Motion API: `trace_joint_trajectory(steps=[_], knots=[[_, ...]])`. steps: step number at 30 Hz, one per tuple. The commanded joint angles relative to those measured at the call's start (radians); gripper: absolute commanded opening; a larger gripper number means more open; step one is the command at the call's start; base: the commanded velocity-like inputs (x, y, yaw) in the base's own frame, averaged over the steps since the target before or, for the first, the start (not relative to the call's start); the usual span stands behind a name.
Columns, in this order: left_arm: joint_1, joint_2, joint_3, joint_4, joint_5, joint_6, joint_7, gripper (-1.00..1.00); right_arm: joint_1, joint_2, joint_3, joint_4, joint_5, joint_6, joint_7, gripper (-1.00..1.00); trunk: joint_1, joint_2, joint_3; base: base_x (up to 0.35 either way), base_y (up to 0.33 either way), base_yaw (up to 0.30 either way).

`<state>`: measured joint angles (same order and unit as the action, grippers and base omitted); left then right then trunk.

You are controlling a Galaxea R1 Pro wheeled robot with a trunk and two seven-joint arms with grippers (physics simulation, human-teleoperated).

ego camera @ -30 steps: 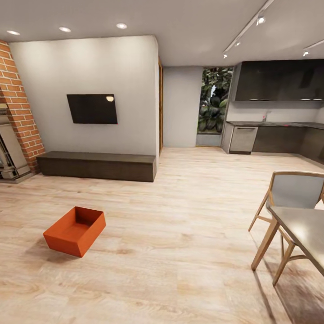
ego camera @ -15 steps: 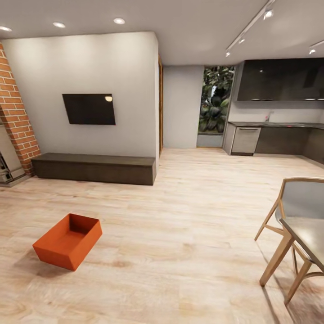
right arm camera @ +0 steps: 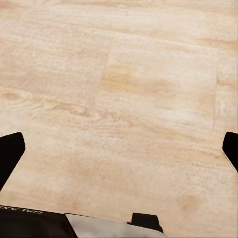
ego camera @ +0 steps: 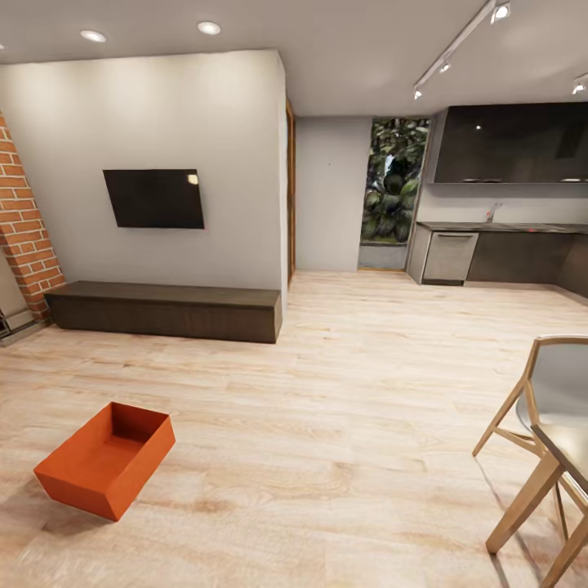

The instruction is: Move the two storage containers from the living room to the garage. In the garage, place one container on the floor and stack the other container on top of it (either order is fine).

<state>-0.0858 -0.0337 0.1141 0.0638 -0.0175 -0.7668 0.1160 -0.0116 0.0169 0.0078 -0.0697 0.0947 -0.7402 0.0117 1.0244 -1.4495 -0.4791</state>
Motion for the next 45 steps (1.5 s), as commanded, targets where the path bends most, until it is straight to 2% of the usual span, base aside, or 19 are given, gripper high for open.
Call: trace_joint_trajectory(steps=[1,45], knots=[[-0.002,0.0,0.004,0.003,-0.002,-0.006,0.002,1.0,-0.001,0.0,0.0,0.001,0.004,-0.002,0.0,1.0,0.001,-0.001,-0.001,0.326,-0.077,0.0],[-0.002,0.0,0.004,0.004,-0.002,-0.005,0.002,1.0,-0.001,0.0,0.0,0.001,0.005,-0.002,0.004,1.0,0.001,-0.001,-0.001,0.326,-0.078,0.0]])
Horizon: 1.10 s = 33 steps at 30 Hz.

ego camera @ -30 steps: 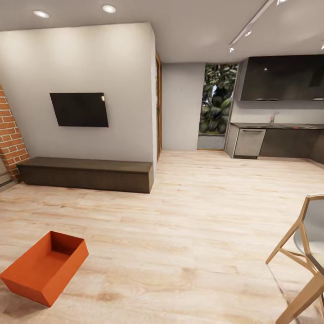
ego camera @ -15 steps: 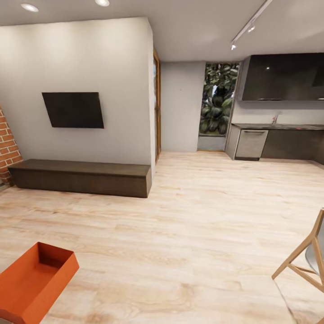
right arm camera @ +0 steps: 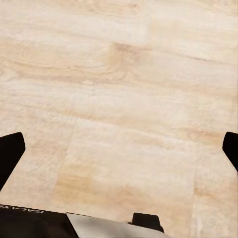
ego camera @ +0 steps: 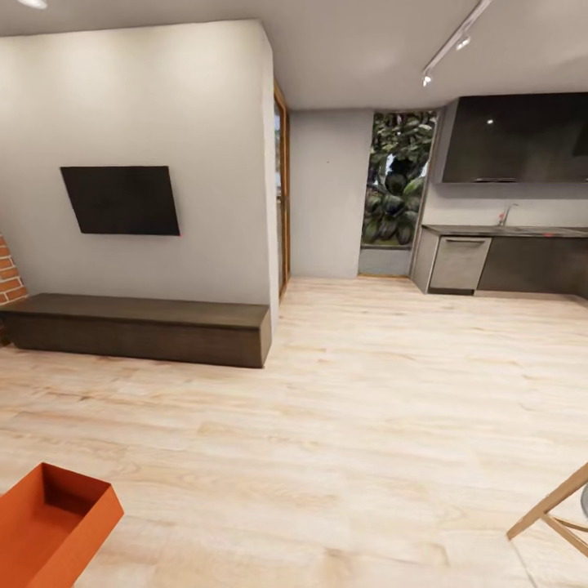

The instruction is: Move the two storage containers from the living room to the garage. In the garage, place one container on the floor and stack the other container on top of it (either order is fine).

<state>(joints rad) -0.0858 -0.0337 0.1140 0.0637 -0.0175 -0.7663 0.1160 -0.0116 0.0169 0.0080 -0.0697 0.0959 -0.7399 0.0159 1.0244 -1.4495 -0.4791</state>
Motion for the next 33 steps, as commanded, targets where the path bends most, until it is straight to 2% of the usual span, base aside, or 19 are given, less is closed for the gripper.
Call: trace_joint_trajectory(steps=[1,17,33], knots=[[-0.002,0.0,0.004,0.004,-0.002,-0.006,0.002,1.0,-0.001,0.0,0.0,0.001,0.004,-0.003,-0.001,1.0,0.001,-0.001,-0.001,0.326,-0.078,0.0],[-0.002,0.0,0.004,0.003,-0.002,-0.005,0.002,1.0,-0.001,0.0,0.0,0.001,0.004,-0.003,-0.001,1.0,0.001,-0.001,-0.001,0.326,-0.034,0.028],[-0.002,0.0,0.004,0.004,-0.002,-0.005,0.002,1.0,-0.001,0.0,0.0,0.001,0.004,-0.003,-0.001,1.0,0.001,-0.001,-0.001,0.326,0.0,0.253]])
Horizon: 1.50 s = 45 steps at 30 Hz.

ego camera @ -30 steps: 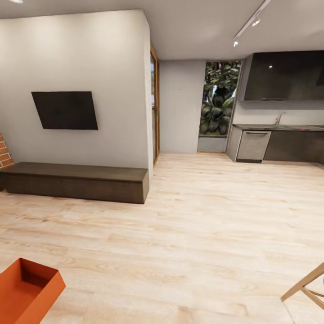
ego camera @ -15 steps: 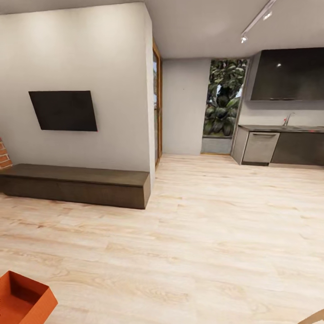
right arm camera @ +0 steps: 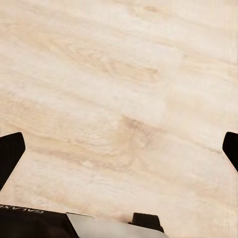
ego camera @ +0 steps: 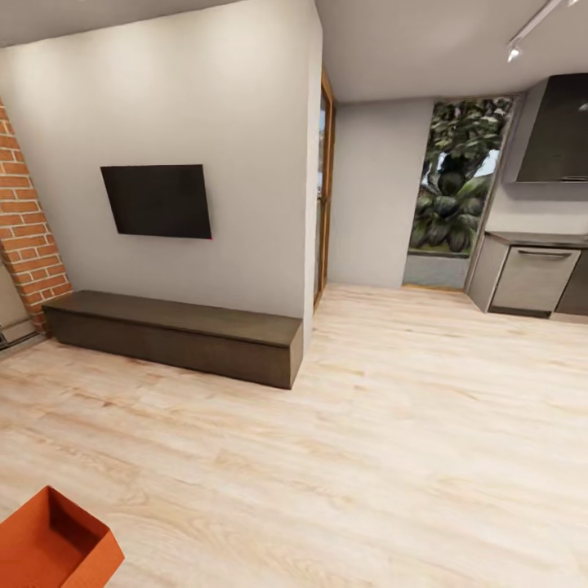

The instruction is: Move the two storage containers from the living room to the garage. In the garage, place one container on the floor and stack the other container on top of it (either order is fine).

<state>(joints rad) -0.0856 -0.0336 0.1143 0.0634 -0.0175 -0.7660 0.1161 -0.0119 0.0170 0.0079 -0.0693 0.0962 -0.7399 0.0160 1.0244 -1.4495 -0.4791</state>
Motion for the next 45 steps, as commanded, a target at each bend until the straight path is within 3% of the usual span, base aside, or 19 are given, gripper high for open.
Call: trace_joint_trajectory(steps=[1,24,45], knots=[[-0.002,0.0,0.004,0.004,-0.002,-0.006,0.002,1.0,0.0,0.0,0.0,0.0,0.004,-0.003,-0.001,1.0,0.001,-0.001,-0.001,0.326,-0.013,0.282],[-0.002,0.0,0.004,0.004,-0.002,-0.006,0.001,1.0,0.0,0.0,0.0,0.0,0.004,-0.003,-0.001,1.0,0.001,-0.001,-0.001,0.322,-0.07,0.282],[-0.002,0.0,0.004,0.004,-0.002,-0.007,0.0,1.0,0.0,0.0,0.0,0.0,0.004,-0.003,-0.001,1.0,0.001,-0.001,-0.001,0.008,-0.001,0.283]])
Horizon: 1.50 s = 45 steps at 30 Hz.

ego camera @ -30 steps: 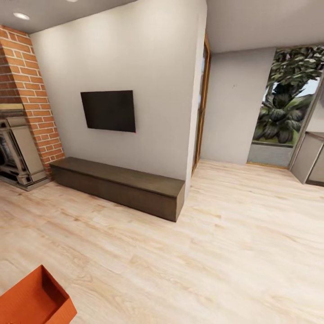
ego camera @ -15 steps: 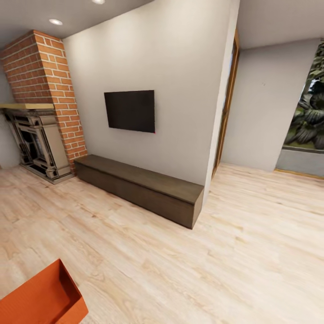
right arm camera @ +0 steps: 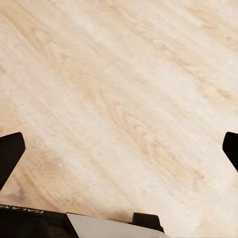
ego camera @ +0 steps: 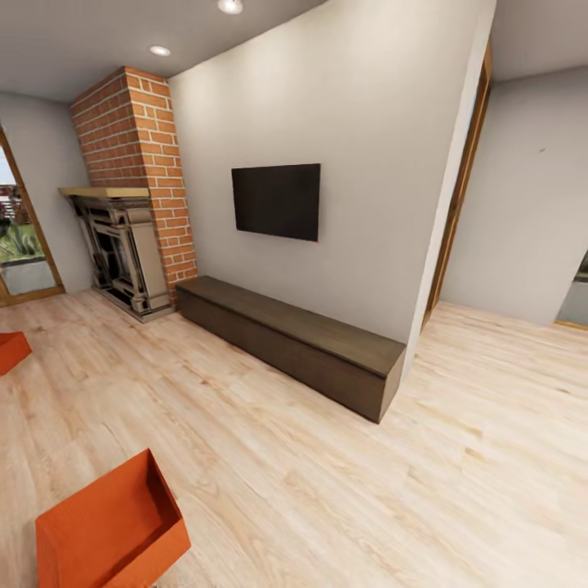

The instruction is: Move the two storage containers from the living room to the garage. In the garage, place one container on the floor and stack the other container on top of it (either order is fine).

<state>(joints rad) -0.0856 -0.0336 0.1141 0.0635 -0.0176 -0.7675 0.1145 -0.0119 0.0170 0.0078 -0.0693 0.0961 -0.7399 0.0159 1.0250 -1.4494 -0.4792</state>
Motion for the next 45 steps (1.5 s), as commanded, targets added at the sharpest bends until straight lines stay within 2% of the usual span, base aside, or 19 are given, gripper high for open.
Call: trace_joint_trajectory(steps=[1,25,45], knots=[[-0.002,0.0,0.004,0.004,-0.002,-0.006,0.002,1.0,0.0,0.0,0.0,0.0,0.004,-0.003,-0.001,1.0,0.0,-0.001,-0.001,0.0,0.0,0.285],[-0.002,0.0,0.004,0.004,-0.002,-0.005,0.002,1.0,0.0,0.0,0.0,0.0,0.004,-0.003,-0.001,1.0,0.0,-0.001,-0.001,0.008,0.001,0.286],[-0.002,0.0,0.004,0.004,-0.002,-0.006,0.002,1.0,0.0,0.0,0.0,0.0,0.004,-0.003,-0.001,1.0,0.0,-0.001,-0.001,0.279,0.098,0.286]])
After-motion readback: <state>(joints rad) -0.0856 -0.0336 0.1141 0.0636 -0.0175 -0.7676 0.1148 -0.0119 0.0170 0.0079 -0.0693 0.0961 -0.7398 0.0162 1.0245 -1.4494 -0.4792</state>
